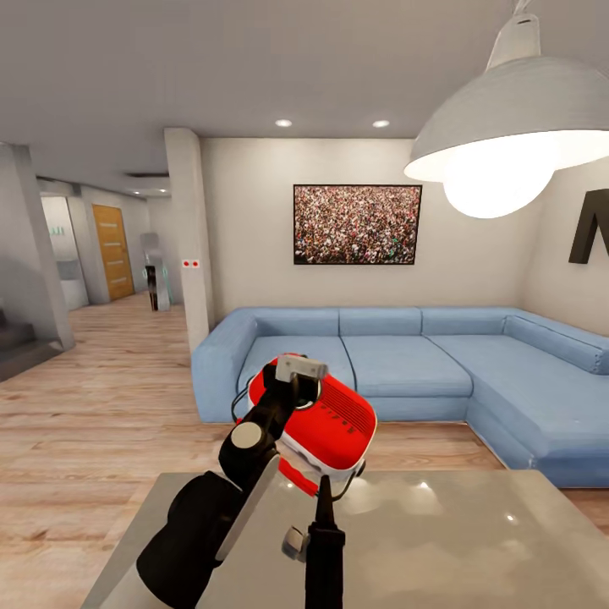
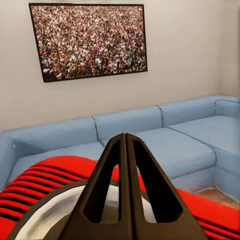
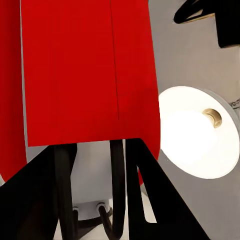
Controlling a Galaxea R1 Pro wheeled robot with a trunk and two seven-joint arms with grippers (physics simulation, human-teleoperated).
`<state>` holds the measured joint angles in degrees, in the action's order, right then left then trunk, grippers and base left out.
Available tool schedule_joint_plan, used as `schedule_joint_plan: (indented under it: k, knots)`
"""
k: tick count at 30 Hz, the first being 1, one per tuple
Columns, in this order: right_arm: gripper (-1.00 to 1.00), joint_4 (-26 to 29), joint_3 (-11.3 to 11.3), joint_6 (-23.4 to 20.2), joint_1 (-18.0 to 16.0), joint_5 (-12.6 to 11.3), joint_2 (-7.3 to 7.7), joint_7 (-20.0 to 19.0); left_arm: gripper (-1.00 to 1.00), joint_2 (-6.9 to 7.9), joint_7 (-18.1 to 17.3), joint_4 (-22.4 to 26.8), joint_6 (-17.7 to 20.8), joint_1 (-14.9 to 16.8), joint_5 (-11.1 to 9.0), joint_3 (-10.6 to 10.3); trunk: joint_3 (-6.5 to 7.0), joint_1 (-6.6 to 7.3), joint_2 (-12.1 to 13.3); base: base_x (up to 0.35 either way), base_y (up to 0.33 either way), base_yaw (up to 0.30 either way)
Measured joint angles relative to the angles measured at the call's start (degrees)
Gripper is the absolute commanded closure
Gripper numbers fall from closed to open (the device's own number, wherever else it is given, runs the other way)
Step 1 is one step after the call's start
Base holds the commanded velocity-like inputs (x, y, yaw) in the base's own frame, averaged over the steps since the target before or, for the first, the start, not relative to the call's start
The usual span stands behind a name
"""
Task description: Turn on the radio receiver that's on the table in the living room.
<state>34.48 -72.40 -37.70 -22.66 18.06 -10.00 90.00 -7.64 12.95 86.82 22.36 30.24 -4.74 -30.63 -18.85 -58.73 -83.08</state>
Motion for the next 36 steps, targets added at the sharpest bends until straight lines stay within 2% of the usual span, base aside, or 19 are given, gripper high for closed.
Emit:
schedule_joint_plan:
  k: [19,24,30,34,36]
  knots:
    - [1.0,0.0,0.7,2.4,0.0,-0.2,0.0,0.0,1.0,0.15,0.0,1.6,0.0,0.0,0.0,0.0,0.0,0.0,0.0,0.0,0.0,0.0]
    - [1.0,0.1,2.3,3.0,0.0,-0.2,0.0,0.0,1.0,0.25,0.1,1.6,0.1,0.0,0.0,0.1,0.0,0.0,0.0,0.0,0.0,0.0]
    - [1.0,0.1,2.6,4.4,0.0,-0.1,0.43,0.0,1.0,0.26,0.0,1.5,0.1,0.0,0.0,0.0,0.0,0.0,0.0,0.0,0.0,0.0]
    - [1.0,0.5,3.5,4.5,0.0,-0.1,2.48,0.0,1.0,0.29,0.0,1.5,0.1,0.0,0.1,0.9,0.0,0.0,0.0,0.0,0.0,0.0]
    - [1.0,0.6,3.9,4.6,0.0,-0.1,2.96,0.0,1.0,0.32,0.0,1.5,0.1,0.0,0.1,1.1,0.0,0.0,0.0,0.0,0.0,0.0]
